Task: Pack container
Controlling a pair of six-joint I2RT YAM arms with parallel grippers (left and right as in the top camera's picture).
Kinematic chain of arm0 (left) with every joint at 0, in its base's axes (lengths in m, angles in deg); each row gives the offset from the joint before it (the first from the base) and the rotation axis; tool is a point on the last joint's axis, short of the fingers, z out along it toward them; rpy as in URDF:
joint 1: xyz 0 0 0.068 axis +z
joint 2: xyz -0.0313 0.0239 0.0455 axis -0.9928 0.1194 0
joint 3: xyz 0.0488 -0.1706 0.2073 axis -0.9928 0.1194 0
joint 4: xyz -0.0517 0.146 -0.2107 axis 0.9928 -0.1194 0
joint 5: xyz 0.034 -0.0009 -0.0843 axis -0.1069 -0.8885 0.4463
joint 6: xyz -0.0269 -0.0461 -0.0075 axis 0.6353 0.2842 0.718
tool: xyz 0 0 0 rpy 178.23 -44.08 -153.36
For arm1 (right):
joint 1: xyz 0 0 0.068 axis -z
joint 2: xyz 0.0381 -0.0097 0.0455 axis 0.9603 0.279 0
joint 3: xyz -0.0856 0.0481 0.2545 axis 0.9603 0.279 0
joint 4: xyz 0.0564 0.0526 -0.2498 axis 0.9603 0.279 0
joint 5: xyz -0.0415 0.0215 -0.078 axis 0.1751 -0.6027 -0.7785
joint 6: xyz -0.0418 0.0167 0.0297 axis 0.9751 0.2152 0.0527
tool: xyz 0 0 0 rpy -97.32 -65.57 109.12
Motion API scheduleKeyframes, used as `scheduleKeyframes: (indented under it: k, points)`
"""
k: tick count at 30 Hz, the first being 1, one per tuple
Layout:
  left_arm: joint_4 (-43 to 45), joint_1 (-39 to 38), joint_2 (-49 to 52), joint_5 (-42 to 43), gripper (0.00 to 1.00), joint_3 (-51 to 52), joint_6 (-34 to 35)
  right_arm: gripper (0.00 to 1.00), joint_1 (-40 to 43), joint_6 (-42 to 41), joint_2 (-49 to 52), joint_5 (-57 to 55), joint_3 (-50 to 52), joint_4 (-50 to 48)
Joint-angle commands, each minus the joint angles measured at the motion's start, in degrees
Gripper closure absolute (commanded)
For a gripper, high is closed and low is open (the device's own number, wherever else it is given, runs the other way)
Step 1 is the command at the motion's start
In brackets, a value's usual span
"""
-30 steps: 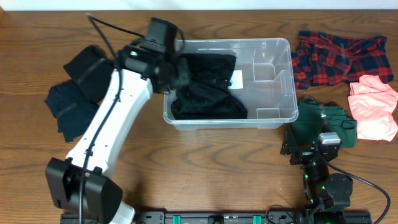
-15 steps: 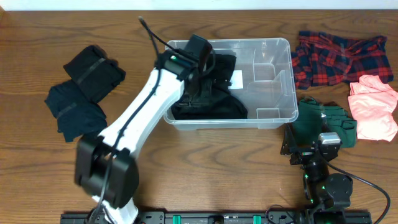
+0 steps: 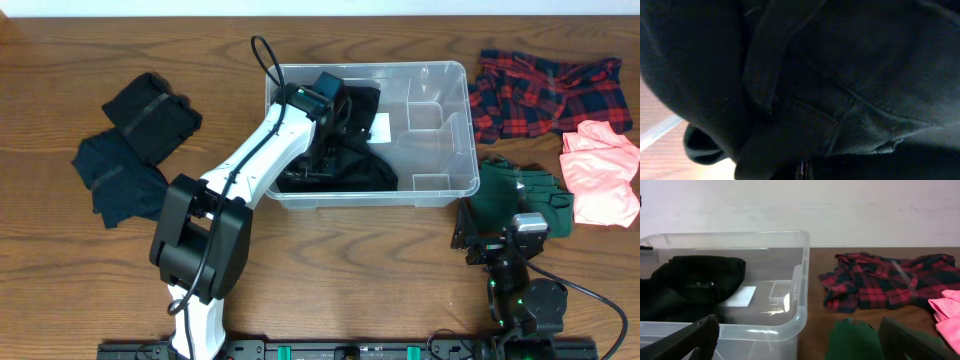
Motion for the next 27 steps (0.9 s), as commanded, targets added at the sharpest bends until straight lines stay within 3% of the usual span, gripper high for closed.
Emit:
scheduleKeyframes:
  k: [1,10,15,23,25,27]
  points:
    - [0.0,1.3,-2.2,-2.4,0.94,-4.9,-4.3,0.01,0.5,-0.5,-0.3,0.0,0.1,0.2]
    - [-0.3,8.0,-10.3,-3.8,0.94,-20.6,-4.3,0.01,0.5,-0.5,-0.3,0.0,0.1,0.2]
    - [-1.4,16.1,-14.7,-10.6,0.94,-21.1,-4.2,0.01,0.5,-0.5,-0.3,0.0,0.1,0.2]
    - [0.7,25.7,-12.4,-18.8,0.9,-21.0,-1.6,0.01,0.5,-0.5,-0.3,0.0,0.1,0.2]
    - [1.1,27.3,-11.3,-21.5,0.88,-20.9,1.6,0.01,0.5,-0.5,-0.3,0.0,0.1,0.2]
    - [1.5,28.6,-9.8,-23.2,0.63,-20.9,3.7,0.01,0.5,-0.5,-0.3,0.0,0.1,0.2]
